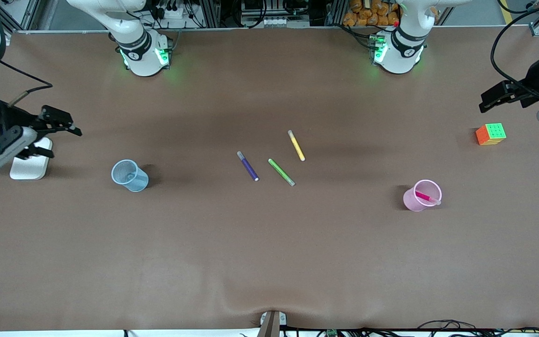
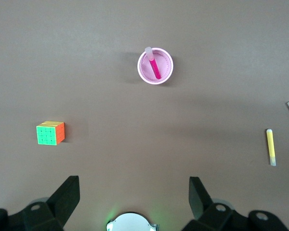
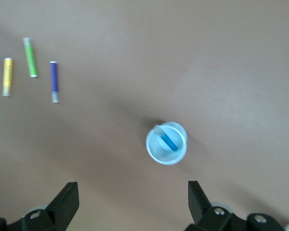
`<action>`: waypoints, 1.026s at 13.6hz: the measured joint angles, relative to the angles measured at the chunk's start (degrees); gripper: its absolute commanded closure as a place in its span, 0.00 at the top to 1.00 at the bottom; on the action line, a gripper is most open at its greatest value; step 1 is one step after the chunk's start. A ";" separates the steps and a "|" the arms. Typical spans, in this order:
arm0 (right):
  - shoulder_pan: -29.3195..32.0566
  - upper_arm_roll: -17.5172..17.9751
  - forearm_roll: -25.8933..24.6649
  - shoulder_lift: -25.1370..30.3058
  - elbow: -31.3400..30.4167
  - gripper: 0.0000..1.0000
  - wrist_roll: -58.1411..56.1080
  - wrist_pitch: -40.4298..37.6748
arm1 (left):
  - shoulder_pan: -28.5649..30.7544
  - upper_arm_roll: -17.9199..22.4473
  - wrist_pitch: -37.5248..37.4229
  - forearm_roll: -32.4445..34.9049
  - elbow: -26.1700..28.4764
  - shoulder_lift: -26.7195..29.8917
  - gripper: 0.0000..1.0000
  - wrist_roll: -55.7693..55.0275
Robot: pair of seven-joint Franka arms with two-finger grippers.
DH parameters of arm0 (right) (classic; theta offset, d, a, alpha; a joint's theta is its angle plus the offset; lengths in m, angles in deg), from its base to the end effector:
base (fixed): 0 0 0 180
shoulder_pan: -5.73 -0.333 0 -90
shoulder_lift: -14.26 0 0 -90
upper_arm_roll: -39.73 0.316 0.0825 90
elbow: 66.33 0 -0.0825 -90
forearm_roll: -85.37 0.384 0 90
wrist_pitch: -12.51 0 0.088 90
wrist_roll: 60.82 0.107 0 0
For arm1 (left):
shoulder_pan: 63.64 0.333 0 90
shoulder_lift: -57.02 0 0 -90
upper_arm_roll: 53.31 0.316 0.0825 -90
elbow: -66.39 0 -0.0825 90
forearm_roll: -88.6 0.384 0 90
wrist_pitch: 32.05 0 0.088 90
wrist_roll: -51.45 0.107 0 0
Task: Place pink and blue markers in matching cups
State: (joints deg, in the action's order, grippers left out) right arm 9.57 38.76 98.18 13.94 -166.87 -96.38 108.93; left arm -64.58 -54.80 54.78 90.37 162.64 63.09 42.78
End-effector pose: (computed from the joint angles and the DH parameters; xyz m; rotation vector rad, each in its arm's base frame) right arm 0.5567 -0.0254 0.5461 -2.8161 -0.7235 -0.0056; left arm 0.5141 -0.0191 0.6253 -3.0966 -0.1704 0.0853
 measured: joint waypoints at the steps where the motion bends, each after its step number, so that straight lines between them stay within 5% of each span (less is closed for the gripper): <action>1: 0.04 -0.14 -1.49 0.84 0.10 1.00 2.24 -0.03 | 0.00 0.00 0.41 0.00 1.22 1.07 1.00 0.03; 7: 0.70 -0.34 -6.74 5.72 0.24 1.00 15.72 -0.78 | -0.02 -0.11 0.79 0.00 2.69 3.28 1.00 0.21; 14: -0.79 -0.45 -7.26 6.55 2.58 1.00 30.52 -7.36 | -0.03 -0.08 1.03 0.00 0.58 2.86 1.00 0.22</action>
State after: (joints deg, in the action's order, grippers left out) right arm 8.77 38.31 90.92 20.49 -164.29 -65.86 101.57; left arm -64.61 -54.88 55.81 90.37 163.22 65.95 43.00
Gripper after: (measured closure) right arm 0.000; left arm 0.000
